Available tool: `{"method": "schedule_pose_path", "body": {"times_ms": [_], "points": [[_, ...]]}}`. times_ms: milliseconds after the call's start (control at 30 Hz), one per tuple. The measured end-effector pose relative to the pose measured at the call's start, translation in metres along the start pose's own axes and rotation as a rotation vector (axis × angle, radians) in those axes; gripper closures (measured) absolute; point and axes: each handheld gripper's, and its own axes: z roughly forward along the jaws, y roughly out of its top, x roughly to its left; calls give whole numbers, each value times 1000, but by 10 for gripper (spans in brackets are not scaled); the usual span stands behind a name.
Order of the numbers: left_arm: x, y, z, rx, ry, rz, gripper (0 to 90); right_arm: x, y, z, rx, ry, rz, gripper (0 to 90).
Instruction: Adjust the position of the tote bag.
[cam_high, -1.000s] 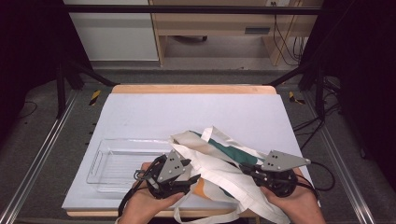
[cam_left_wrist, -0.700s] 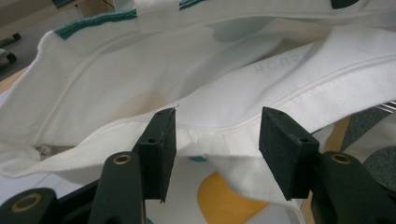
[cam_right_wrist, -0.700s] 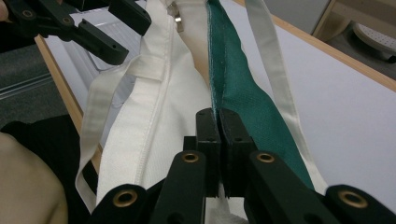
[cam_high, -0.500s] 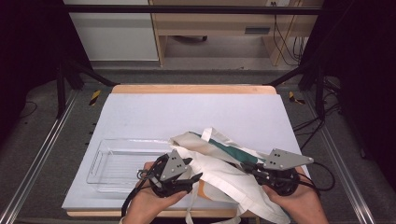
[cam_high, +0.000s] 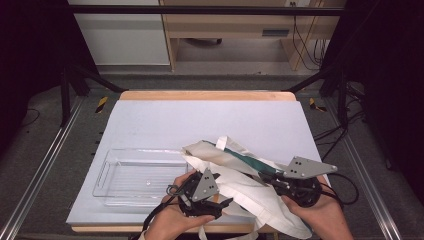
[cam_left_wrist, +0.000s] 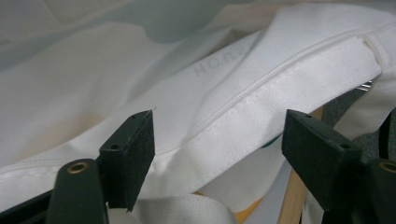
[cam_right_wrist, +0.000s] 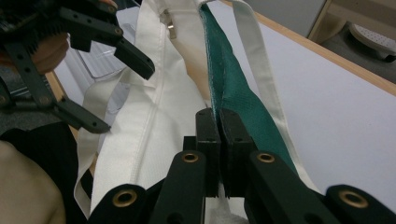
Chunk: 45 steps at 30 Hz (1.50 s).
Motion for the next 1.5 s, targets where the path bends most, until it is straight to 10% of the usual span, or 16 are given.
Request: {"method": "schedule_pose_path", "body": {"times_ms": [633, 1133, 1500], "points": [[3, -10, 24, 17, 9, 12, 212, -7, 5, -3, -13, 2, 22, 879], [12, -5, 31, 12, 49, -64, 659, -13, 6, 4, 8, 5, 28, 880], [13, -4, 35, 29, 66, -78, 816, -14, 7, 7, 15, 5, 24, 880]]}}
